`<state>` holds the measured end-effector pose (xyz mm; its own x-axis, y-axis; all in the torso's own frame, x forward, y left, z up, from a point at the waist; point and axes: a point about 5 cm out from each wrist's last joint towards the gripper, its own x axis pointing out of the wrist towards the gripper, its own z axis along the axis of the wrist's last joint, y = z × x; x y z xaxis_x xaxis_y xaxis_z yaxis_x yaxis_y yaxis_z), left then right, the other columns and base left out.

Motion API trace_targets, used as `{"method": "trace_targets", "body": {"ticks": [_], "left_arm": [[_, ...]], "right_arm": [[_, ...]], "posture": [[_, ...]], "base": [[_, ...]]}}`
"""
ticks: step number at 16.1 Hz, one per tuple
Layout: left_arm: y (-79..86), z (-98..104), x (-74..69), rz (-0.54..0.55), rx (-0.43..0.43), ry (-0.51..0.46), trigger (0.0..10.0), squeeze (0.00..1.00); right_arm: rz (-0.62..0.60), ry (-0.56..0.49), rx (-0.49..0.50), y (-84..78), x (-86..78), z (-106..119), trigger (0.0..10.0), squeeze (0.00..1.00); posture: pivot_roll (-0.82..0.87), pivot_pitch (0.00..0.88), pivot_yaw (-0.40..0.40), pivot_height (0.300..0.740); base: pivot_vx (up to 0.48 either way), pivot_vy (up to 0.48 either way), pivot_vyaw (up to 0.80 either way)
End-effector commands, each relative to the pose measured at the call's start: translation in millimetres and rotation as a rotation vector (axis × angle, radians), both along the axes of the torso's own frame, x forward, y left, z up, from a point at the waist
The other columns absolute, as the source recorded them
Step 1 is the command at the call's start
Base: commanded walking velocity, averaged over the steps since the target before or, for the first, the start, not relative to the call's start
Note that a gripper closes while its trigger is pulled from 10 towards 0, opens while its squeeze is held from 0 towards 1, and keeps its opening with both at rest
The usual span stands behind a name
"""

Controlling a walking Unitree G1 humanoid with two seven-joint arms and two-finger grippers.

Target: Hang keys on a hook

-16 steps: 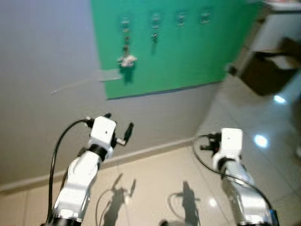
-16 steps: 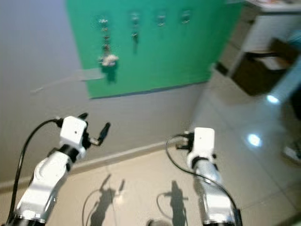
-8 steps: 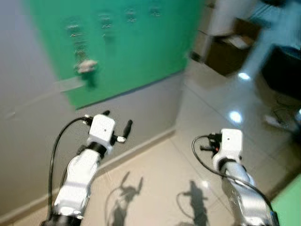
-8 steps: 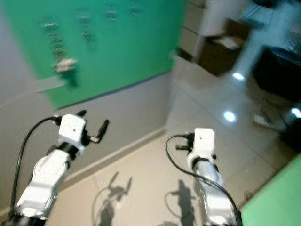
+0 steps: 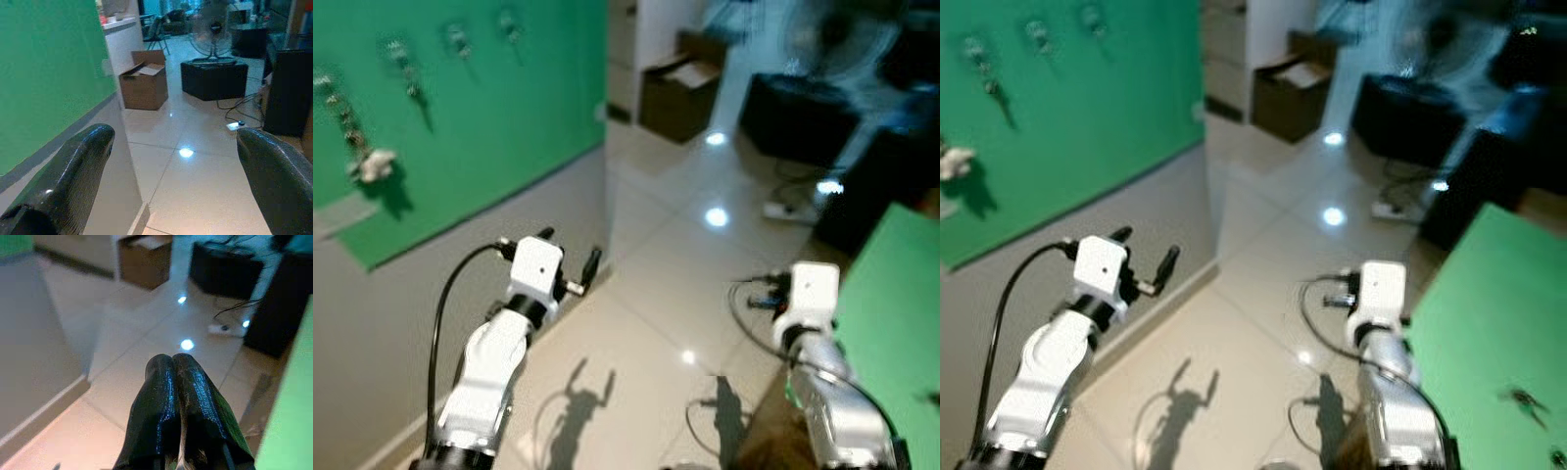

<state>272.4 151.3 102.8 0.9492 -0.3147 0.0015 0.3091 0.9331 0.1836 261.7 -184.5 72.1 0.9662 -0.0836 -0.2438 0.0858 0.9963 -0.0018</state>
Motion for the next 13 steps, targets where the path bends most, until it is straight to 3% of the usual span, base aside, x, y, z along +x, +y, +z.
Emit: {"method": "trace_targets", "body": {"ticks": [1, 13], "left_arm": [[5.2, 3.3, 2.9, 0.027, -0.009, -0.013, 10.0, 0.0], [-0.6, 3.3, 5.3, 0.001, -0.034, -0.015, 10.0, 0.0]], "right_arm": [[0.0, -0.033, 0.0, 2.0, 2.0, 6.4, 10.0, 0.0], [-0.027, 0.019, -0.058, -2.1, -6.6, -2.7, 10.0, 0.0]], "posture": [[-0.03, 0.0, 0.014, 0.74], [-0.04, 0.0, 0.024, 0.74]], "base": [[0.0, 0.0, -0.8], [0.0, 0.0, -0.8]]}}
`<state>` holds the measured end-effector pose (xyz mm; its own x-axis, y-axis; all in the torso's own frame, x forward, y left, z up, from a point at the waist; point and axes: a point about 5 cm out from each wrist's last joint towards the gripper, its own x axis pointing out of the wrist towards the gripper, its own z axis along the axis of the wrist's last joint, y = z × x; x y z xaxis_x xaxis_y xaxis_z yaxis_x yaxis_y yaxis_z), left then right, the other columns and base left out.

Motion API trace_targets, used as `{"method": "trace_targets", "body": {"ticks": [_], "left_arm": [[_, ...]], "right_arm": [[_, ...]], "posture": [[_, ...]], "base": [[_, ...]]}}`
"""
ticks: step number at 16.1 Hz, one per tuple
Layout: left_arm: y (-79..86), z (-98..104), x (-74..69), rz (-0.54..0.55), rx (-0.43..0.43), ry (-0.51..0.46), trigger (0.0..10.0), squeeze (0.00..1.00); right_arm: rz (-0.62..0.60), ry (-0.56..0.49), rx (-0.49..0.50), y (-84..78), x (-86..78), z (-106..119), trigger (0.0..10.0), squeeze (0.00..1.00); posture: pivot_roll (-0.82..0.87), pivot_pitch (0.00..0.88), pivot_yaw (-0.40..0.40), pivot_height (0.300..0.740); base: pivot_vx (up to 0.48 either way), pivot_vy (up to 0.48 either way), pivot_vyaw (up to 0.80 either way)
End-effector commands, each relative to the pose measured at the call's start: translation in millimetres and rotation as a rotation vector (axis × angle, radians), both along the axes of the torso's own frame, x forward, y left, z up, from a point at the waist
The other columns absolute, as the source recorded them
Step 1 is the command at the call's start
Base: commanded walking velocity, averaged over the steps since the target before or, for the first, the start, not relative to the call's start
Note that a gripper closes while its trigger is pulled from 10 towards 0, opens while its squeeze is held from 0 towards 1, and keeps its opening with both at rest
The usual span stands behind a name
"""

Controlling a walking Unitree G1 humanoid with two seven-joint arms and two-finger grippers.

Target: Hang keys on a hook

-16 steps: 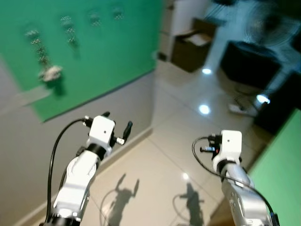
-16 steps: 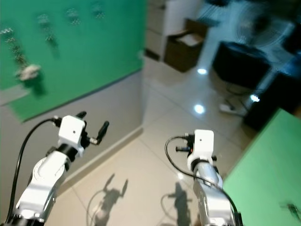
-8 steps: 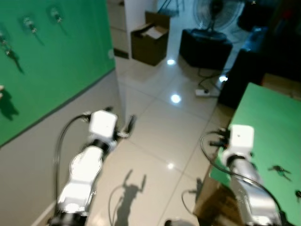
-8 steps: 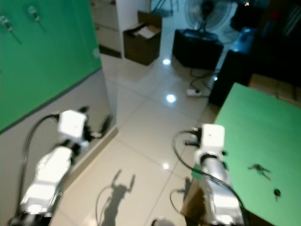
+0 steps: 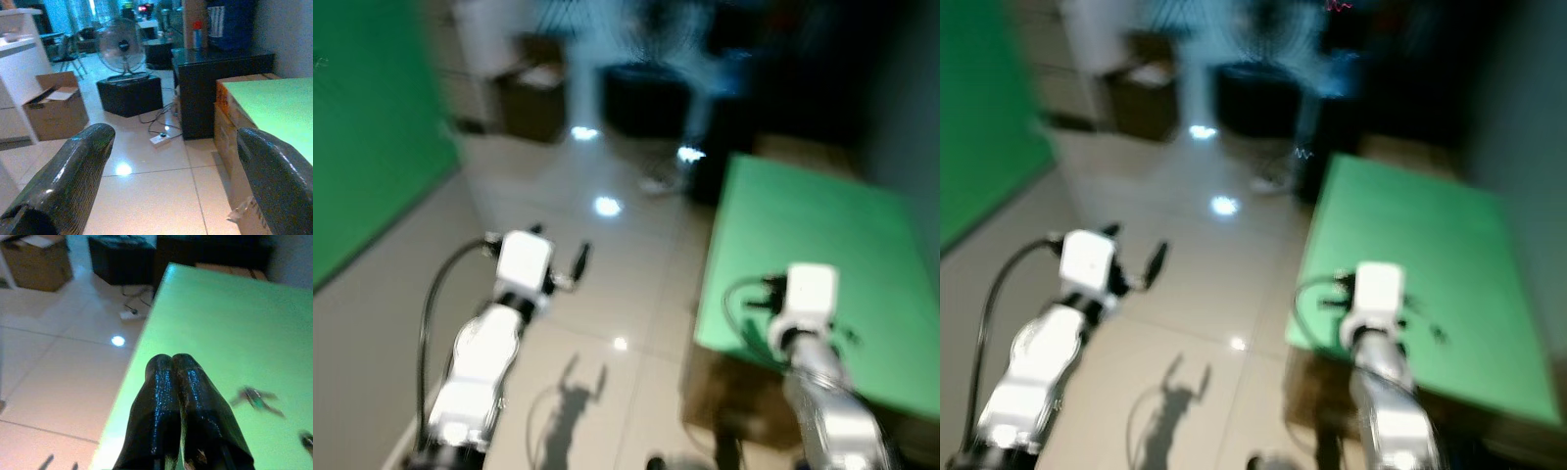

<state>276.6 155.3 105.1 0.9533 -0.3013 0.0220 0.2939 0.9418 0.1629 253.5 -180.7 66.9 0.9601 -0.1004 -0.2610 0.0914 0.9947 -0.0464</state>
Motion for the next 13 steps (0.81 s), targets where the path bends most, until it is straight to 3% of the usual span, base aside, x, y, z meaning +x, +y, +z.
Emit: {"method": "trace_targets", "body": {"ticks": [1, 7, 10, 13], "left_arm": [[-4.8, 1, 1.4, -0.012, -0.009, -0.002, 10.0, 0.0], [-2.8, 3, 0.9, -0.007, -0.002, -0.015, 10.0, 0.0], [-3.3, 5, -0.4, -0.017, -0.012, -0.023, 10.0, 0.0], [-7.4, 3, -3.3, -0.058, -0.023, -0.015, 10.0, 0.0]], "right_arm": [[-0.018, 0.0, -0.016, -5.5, 1.7, 2, 10.0, 0.0], [-0.013, 0.021, -0.017, -2.4, 1.4, -2, 10.0, 0.0], [-0.052, 0.071, -0.052, -8.6, -2.6, -9, 10.0, 0.0], [-0.071, 0.05, -0.06, -12.6, -4.2, -7, 10.0, 0.0]], "posture": [[-0.04, 0.0, 0.023, 0.74], [-0.03, 0.0, 0.021, 0.74], [-0.03, 0.0, 0.024, 0.74], [-0.04, 0.0, 0.03, 0.74]], "base": [[0.0, 0.0, -0.8], [0.0, 0.0, -0.8], [0.0, 0.0, -0.8], [0.0, 0.0, -0.8]]}}
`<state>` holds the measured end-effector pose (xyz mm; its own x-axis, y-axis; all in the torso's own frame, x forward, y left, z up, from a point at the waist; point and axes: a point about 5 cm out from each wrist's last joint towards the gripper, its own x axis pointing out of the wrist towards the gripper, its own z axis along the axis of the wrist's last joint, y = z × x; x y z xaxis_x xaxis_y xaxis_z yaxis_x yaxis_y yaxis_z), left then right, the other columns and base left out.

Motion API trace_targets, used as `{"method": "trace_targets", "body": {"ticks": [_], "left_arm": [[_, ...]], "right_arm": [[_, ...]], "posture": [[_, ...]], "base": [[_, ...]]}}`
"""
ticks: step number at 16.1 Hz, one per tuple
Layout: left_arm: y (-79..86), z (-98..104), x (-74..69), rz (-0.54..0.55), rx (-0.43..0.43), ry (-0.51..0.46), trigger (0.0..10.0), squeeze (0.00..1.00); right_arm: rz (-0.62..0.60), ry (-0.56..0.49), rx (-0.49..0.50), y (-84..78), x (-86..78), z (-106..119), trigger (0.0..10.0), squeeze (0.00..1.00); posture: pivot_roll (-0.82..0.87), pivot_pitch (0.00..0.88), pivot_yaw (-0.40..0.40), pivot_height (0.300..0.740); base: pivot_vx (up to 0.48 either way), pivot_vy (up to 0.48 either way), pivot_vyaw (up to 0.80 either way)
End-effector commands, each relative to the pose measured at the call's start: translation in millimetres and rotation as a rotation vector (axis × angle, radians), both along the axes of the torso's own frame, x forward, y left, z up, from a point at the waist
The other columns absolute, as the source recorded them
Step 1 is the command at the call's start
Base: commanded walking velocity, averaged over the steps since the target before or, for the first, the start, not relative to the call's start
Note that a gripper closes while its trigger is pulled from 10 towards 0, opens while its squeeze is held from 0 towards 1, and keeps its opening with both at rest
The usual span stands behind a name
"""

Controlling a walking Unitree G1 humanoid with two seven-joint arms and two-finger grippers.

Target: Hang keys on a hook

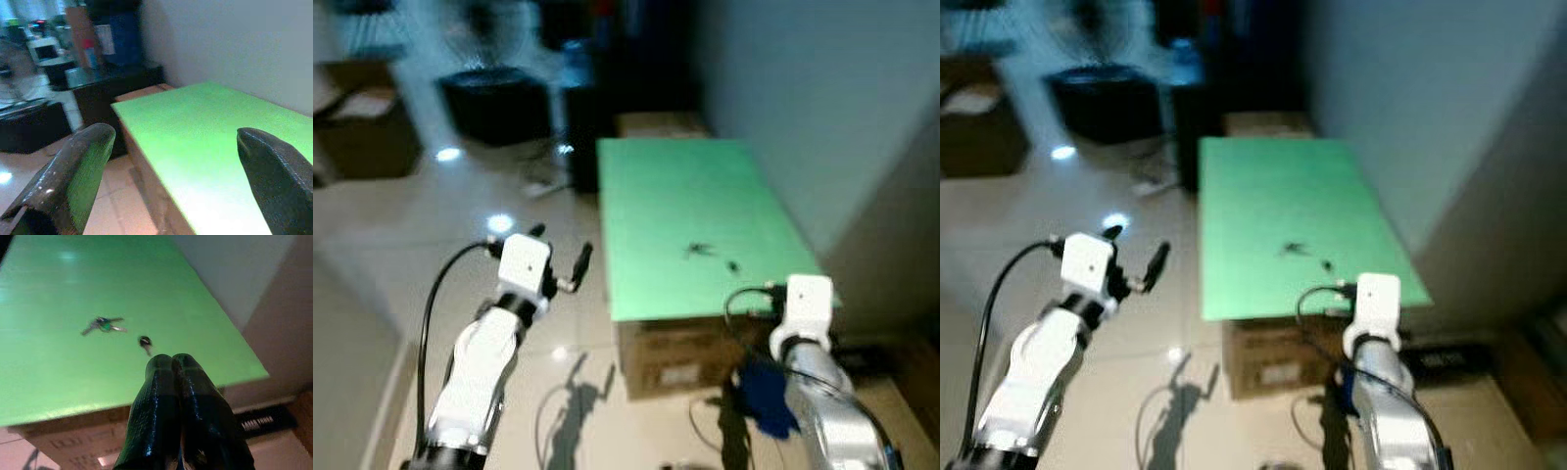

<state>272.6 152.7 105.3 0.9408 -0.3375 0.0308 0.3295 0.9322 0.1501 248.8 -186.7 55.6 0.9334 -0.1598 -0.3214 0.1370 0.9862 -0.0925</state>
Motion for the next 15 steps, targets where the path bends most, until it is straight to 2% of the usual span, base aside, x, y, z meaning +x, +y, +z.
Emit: {"method": "trace_targets", "body": {"ticks": [1, 3, 5, 8, 11, 13, 15], "left_arm": [[-5.2, 3, 1.0, -0.02, -0.009, -0.01, 10.0, 0.0], [-5.3, 3, 0.8, -0.024, -0.01, -0.009, 10.0, 0.0], [-3.6, 3, 0.5, -0.026, -0.004, -0.01, 10.0, 0.0], [-1.4, 3, 0.2, -0.024, 0.008, -0.007, 10.0, 0.0], [-0.7, 2, -0.6, -0.024, 0.012, -0.001, 10.0, 0.0], [-1.7, 2, -0.8, -0.027, 0.012, 0.0, 10.0, 0.0], [-3.2, 2, -1.6, -0.034, 0.014, 0.003, 10.0, 0.0]], "right_arm": [[-0.013, -0.03, -0.028, -6.7, 0.7, 6, 10.0, 0.0], [0.002, -0.043, -0.046, -6.1, 2.5, 6, 10.0, 0.0], [0.071, -0.067, -0.087, 0.1, 5.5, 8, 10.0, 0.0], [0.124, -0.075, -0.092, 6.9, 6.4, 7, 10.0, 0.0], [0.215, -0.124, -0.027, 18.6, 6.6, 11, 10.0, 0.0], [0.269, -0.114, -0.079, 21.7, 6.4, 10, 10.0, 0.0], [0.269, -0.107, -0.085, 20.5, 5.8, 7, 10.0, 0.0]], "posture": [[-0.04, 0.0, 0.031, 0.74], [-0.03, 0.0, 0.028, 0.74], [-0.03, 0.0, 0.028, 0.74], [-0.02, 0.0, 0.028, 0.74], [-0.02, 0.0, 0.028, 0.74], [-0.02, 0.0, 0.029, 0.74], [-0.01, 0.0, 0.031, 0.74]], "base": [[0.0, 0.0, -0.8], [0.133, 0.0, -0.8], [0.3, 0.0, -0.8], [0.298, 0.0, 0.0], [0.298, 0.0, 0.0], [0.296, 0.0, 0.0], [0.296, 0.0, 0.0]]}}
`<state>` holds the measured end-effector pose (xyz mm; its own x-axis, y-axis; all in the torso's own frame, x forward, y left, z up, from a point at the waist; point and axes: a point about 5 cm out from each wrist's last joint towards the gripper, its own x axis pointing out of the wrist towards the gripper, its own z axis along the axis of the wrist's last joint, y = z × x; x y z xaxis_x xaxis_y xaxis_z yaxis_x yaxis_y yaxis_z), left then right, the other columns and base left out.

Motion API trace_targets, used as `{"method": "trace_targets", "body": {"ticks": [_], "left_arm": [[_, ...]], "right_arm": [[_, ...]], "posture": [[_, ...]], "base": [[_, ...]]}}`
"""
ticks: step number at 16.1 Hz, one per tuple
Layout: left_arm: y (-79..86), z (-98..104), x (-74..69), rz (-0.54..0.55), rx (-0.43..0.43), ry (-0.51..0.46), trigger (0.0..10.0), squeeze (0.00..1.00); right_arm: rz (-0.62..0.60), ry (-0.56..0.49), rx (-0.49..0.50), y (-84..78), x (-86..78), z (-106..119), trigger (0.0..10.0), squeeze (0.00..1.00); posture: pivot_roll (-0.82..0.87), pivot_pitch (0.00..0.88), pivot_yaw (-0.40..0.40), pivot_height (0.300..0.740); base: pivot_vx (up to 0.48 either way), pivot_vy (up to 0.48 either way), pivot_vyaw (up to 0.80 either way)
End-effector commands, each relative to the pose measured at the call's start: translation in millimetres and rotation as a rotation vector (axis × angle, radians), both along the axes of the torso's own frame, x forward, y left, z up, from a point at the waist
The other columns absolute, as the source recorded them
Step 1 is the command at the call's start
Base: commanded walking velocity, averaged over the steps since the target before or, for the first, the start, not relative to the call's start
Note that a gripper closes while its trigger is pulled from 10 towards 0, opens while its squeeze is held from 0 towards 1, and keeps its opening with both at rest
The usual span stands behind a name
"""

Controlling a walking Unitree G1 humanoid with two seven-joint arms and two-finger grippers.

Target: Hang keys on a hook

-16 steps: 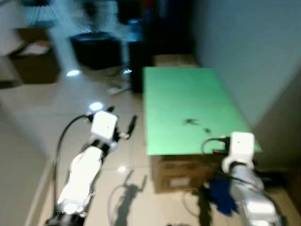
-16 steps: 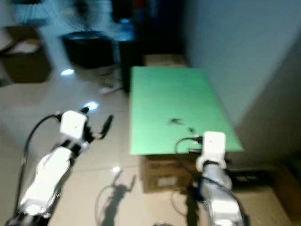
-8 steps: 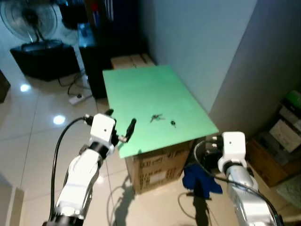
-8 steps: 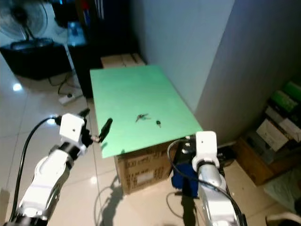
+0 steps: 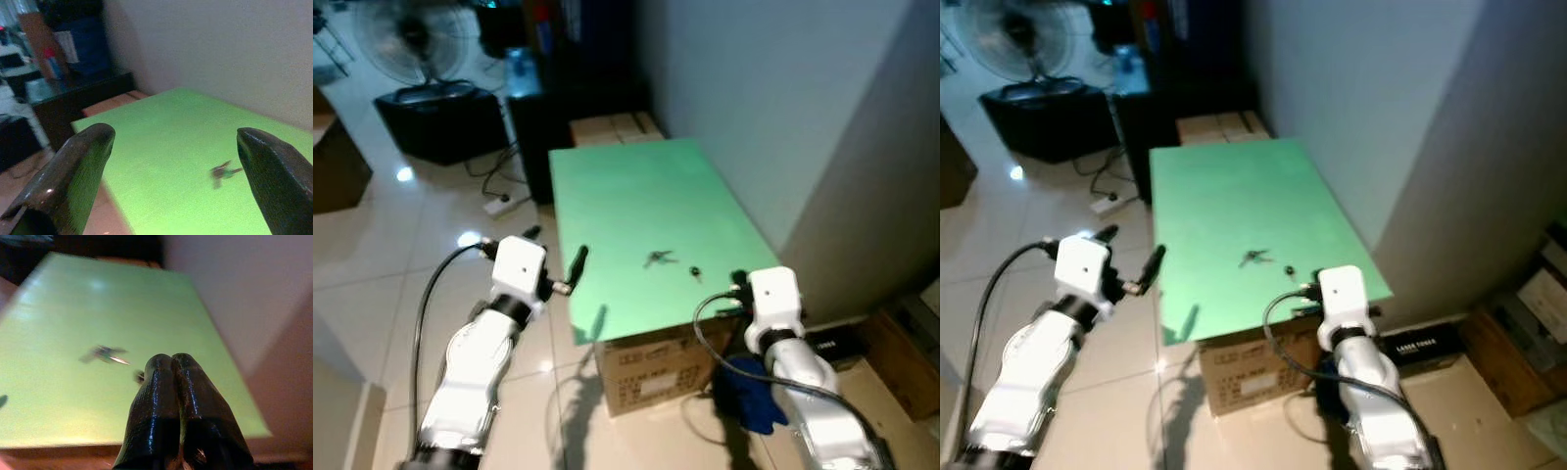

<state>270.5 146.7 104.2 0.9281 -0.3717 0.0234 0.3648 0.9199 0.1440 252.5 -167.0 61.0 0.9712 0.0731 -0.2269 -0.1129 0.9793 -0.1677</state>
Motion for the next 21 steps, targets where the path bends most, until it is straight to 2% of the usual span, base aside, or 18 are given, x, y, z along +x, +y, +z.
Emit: {"method": "trace_targets", "body": {"ticks": [1, 11, 15, 21], "left_arm": [[2.8, 3, -0.1, -0.001, 0.02, -0.005, 10.0, 0.0], [1.9, 2, 0.9, -0.011, 0.027, 0.001, 10.0, 0.0], [2.3, 3, 0.1, -0.012, 0.03, 0.0, 10.0, 0.0], [1.3, 2, -1.2, -0.022, 0.032, 0.004, 10.0, 0.0]], "right_arm": [[-0.001, -0.012, -0.004, -0.2, 1.9, 1, 10.0, 0.0], [-0.034, 0.011, -0.03, -6.2, 1.7, -6, 10.0, 0.0], [0.024, 0.015, -0.049, -0.7, 1.9, -8, 10.0, 0.0], [0.013, 0.038, -0.043, 0.0, 0.5, -13, 10.0, 0.0]], "posture": [[-0.01, 0.0, 0.031, 0.74], [-0.02, 0.0, 0.034, 0.74], [-0.01, 0.0, 0.032, 0.74], [-0.02, 0.0, 0.034, 0.74]], "base": [[0.296, 0.0, 0.0], [0.298, 0.0, 0.0], [0.298, 0.0, 0.0], [0.296, 0.0, 0.0]]}}
